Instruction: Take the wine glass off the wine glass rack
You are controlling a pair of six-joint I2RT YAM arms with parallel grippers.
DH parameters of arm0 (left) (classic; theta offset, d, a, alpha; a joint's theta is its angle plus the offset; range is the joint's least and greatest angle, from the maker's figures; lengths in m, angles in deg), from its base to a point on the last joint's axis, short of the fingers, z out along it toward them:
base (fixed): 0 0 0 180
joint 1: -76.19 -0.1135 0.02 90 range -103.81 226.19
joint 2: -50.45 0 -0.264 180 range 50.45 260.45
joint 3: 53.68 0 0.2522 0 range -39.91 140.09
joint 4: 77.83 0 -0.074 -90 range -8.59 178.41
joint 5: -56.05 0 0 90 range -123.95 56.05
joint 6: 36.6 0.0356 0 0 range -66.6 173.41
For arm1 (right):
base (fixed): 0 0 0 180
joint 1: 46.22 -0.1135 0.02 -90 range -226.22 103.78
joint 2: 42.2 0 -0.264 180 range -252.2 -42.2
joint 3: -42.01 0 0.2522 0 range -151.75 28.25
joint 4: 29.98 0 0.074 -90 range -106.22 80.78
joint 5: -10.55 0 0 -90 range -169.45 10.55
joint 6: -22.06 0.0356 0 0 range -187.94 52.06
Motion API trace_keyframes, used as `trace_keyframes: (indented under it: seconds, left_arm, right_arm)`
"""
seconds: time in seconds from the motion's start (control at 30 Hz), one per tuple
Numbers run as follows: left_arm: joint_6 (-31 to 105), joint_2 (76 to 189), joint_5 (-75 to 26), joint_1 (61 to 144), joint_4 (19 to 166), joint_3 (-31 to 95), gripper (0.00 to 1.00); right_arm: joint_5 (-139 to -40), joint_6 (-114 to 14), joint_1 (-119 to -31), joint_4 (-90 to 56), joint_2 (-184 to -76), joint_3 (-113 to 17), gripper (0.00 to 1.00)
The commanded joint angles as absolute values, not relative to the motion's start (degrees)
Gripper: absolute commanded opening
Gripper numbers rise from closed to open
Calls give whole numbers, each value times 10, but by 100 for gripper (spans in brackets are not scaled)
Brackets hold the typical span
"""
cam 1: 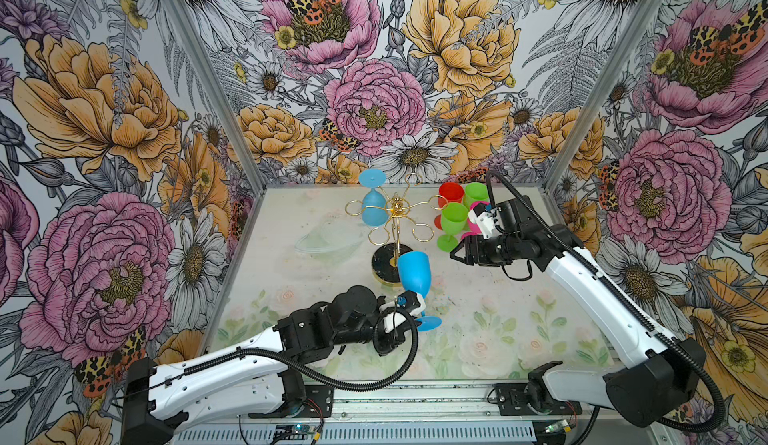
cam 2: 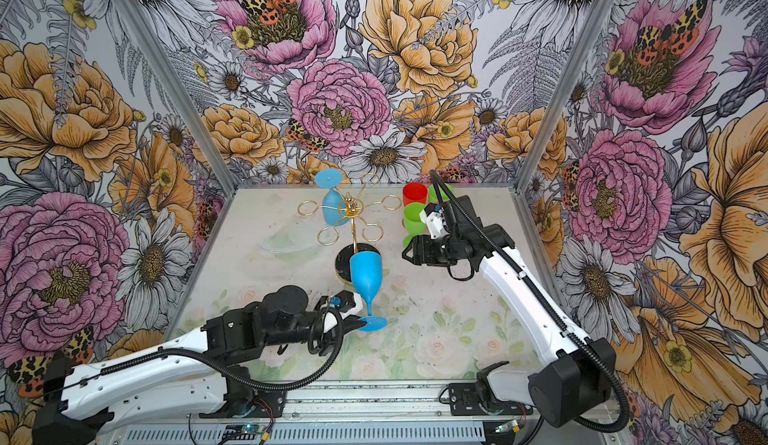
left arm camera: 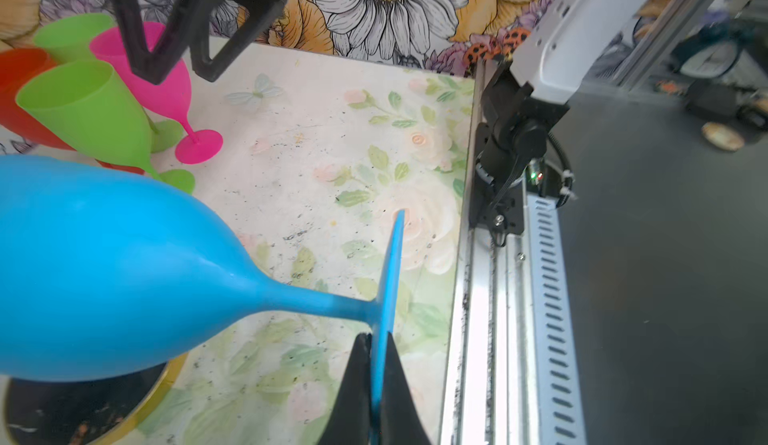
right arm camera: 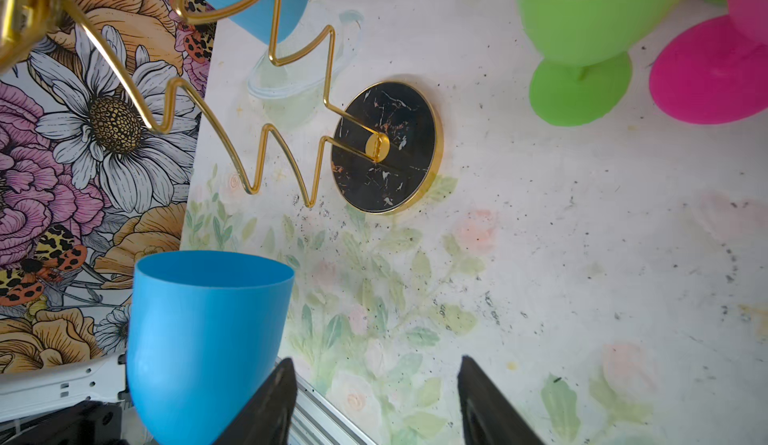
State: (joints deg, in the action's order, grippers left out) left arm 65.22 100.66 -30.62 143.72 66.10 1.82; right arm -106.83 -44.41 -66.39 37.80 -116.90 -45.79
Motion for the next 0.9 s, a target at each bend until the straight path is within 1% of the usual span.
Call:
trace_keyframes:
  seconds: [0.0,0.13,0.2,0.23,0.4,0.57,0.73,0.87]
  left_arm:
    - [777,994,-416,1458,660,3,0]
    - [846,990,-432,1476,659,-11,0]
    - [883,995,-455,1490,659,-15,0]
    - [897,999,-482,1496,659,-16,0]
    - [983,1010,-526,1519,660,-31,0]
    - [1031,1020,-564,1541,661,-41,0]
    - [1065,1029,-588,1550,666,-41,0]
    - [1098,1041,-619,1557,680,-42,0]
  right_arm:
    - [-1093,-445,-661,376,-1176,-489,63]
    - [-1124,-447,-662,375,-1182,-499,64]
    - [-1149,-449,-662,375,-1187,-500,64]
    - [-1160,-450,-663,375,-1189,-501,64]
    - [-1162,-459,-664,375,-1194,-507,64]
    - [-1177,-461,-664,375,-1199,-518,64]
    - [-1204,-479,-677,376,-1207,-521,60]
    - [-1212,-489,-689,376,-1214,-519,54]
